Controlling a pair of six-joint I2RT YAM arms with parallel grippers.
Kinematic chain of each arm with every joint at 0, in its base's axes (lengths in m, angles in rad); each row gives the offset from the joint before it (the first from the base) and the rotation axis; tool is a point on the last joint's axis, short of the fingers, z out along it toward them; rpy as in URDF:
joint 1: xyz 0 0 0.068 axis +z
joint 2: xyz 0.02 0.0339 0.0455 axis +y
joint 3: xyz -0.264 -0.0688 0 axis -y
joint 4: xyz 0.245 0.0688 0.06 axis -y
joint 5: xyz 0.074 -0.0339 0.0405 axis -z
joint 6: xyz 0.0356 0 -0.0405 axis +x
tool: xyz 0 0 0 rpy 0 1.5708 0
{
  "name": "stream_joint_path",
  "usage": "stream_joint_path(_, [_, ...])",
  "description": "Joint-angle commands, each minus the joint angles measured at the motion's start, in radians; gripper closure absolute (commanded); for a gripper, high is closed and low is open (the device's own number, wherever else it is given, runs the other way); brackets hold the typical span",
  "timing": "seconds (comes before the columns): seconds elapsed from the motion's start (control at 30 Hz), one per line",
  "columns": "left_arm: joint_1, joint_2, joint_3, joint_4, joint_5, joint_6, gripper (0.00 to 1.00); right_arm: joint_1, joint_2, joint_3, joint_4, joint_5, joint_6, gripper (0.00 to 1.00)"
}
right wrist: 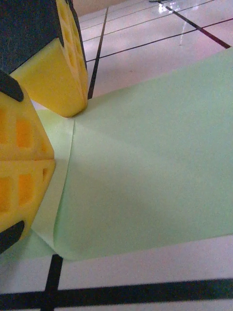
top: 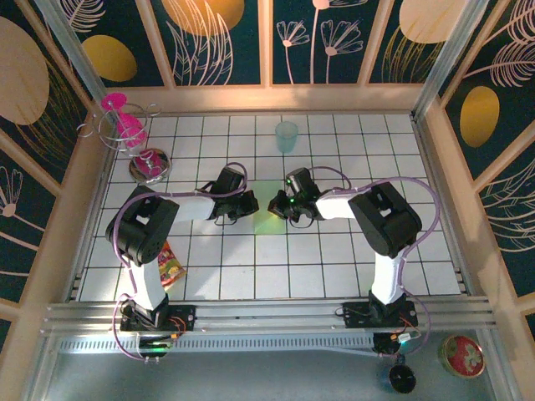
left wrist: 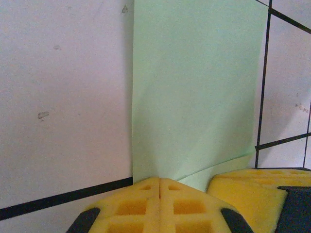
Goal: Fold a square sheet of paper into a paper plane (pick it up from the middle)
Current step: Fold the triangle a second time at the center of the table.
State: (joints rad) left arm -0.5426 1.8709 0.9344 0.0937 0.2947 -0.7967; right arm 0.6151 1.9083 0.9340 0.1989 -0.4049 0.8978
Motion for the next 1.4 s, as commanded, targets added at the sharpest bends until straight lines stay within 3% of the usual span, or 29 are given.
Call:
stream_joint_path(0.0, [-0.002,0.022,0.000,-0.098,-0.032,0.023,1.00,-0.010,0.023,-0.041,-0.036,0.047,0.008,1.00])
stream_joint_path(0.27, [-0.010,-0.115,0.018,-0.111,-0.008,0.006,0.95,-0.010,0.035,-0.042,-0.053,0.056,0.015,1.00])
stream_joint_path(0.5, [-0.074,-0.181,-0.040,-0.119,0.026,-0.028,0.94,-0.010,0.056,-0.037,-0.065,0.048,0.028,1.00])
stream_joint_path(0.77, [-0.121,-0.117,-0.031,-0.108,0.068,-0.025,0.98,-0.013,0.060,-0.043,-0.064,0.037,0.036,1.00])
stream_joint_path(1.37, [-0.131,-0.015,0.070,-0.165,0.042,0.050,0.99,-0.014,0.061,-0.043,-0.064,0.032,0.039,1.00])
